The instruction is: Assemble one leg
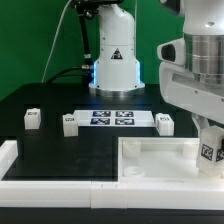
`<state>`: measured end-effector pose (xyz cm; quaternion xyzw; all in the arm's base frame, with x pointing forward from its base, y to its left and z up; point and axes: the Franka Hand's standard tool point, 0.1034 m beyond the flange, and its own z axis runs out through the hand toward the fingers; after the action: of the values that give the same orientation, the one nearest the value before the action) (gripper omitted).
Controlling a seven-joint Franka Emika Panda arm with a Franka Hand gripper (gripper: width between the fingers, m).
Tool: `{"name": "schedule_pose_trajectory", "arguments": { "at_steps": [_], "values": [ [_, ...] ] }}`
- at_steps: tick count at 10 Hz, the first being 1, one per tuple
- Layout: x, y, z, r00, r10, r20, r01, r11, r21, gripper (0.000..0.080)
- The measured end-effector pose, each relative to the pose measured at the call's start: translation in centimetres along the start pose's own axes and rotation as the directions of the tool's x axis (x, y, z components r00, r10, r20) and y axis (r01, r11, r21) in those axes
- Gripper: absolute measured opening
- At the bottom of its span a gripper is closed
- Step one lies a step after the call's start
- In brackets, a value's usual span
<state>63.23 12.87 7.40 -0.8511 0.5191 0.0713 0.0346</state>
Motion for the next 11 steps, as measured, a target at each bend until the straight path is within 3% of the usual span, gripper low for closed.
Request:
{"name": "schedule_pose_trajectory", "arguments": {
  "at_steps": [2,3,4,6,7,9,11],
  "values": [
    [0.01,0.0,0.0,1.0,-0.015,0.0,0.015,1.0,0.0,0.0294],
    [0.2,0.02,-0.1,0.996,-0.093,0.0,0.093,0.996,-0.001,0.0475],
    [0.1,0.1,-0.13,0.995,-0.098,0.005,0.098,0.995,-0.007,0.0589],
    [-0.04,0.11,-0.09,0.935,-0.356,0.0,0.356,0.935,-0.017,0.0637],
    [0.06,0.16,-0.04,0.885,-0.466,0.003,0.466,0.885,-0.017,0.0646],
    [0.05,0.01,-0.17,0.738,-0.675,-0.012,0.674,0.737,-0.05,0.0646],
    [0.07,-0.32,-0.22,0.537,-0.843,-0.022,0.841,0.537,-0.071,0.0649]
  ]
}}
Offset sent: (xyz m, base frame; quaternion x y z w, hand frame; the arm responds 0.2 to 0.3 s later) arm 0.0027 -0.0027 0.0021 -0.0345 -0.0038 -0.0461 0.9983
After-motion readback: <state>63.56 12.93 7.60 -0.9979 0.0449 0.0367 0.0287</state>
